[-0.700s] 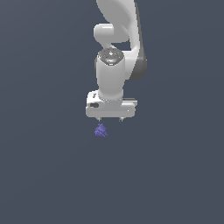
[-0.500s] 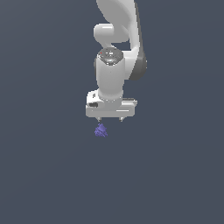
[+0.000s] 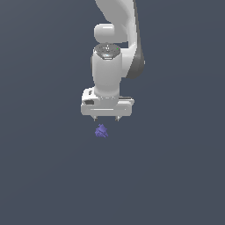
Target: Pick up the object and move it to a goal position.
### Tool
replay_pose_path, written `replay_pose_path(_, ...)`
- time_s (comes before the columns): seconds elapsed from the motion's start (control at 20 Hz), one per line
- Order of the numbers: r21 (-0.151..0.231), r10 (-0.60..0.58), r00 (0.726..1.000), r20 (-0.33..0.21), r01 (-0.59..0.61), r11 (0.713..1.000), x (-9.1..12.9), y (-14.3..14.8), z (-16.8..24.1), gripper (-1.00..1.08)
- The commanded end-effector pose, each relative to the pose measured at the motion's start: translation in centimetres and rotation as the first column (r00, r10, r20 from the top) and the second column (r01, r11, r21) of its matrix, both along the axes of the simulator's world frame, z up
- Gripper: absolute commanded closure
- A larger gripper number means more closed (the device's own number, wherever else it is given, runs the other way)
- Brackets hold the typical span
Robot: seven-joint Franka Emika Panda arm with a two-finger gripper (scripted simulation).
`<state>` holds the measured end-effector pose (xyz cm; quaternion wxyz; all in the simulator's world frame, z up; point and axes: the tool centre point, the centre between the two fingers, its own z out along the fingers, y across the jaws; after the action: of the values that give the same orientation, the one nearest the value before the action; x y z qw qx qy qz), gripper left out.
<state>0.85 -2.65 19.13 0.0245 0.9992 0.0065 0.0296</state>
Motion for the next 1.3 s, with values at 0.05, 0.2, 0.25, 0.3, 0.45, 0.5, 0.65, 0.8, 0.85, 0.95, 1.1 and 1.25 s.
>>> replay_pose_path(0.05,0.001,0.004,1.000,-0.002,-0.004,1.000,0.0,0.0,-0.2,-0.92)
replay_pose_path(0.2,0.003,0.015,1.000,-0.007,-0.015,1.000,-0.1,-0.3,-0.9,-0.92)
replay_pose_path(0.25,0.004,0.021,1.000,-0.009,-0.021,1.000,-0.2,-0.5,-1.2,-0.92)
replay_pose_path(0.3,0.005,0.027,1.000,-0.011,-0.027,1.000,-0.2,-0.6,-1.6,-0.92)
replay_pose_path(0.45,0.011,0.049,0.999,-0.020,-0.049,0.999,-0.4,-1.2,-2.9,-0.92)
replay_pose_path(0.5,0.013,0.058,0.998,-0.024,-0.058,0.998,-0.5,-1.4,-3.5,-0.92)
replay_pose_path(0.65,0.022,0.089,0.995,-0.035,-0.088,0.996,-0.9,-2.1,-5.4,-0.92)
replay_pose_path(0.8,0.032,0.118,0.992,-0.045,-0.117,0.993,-1.3,-2.9,-7.2,-0.92)
replay_pose_path(0.85,0.035,0.126,0.991,-0.048,-0.125,0.992,-1.4,-3.1,-7.7,-0.92)
replay_pose_path(0.95,0.040,0.140,0.989,-0.052,-0.138,0.990,-1.7,-3.4,-8.5,-0.92)
replay_pose_path(1.1,0.045,0.155,0.986,-0.057,-0.152,0.987,-1.9,-3.8,-9.4,-0.92)
replay_pose_path(1.25,0.048,0.163,0.985,-0.059,-0.160,0.986,-2.1,-4.0,-9.9,-0.92)
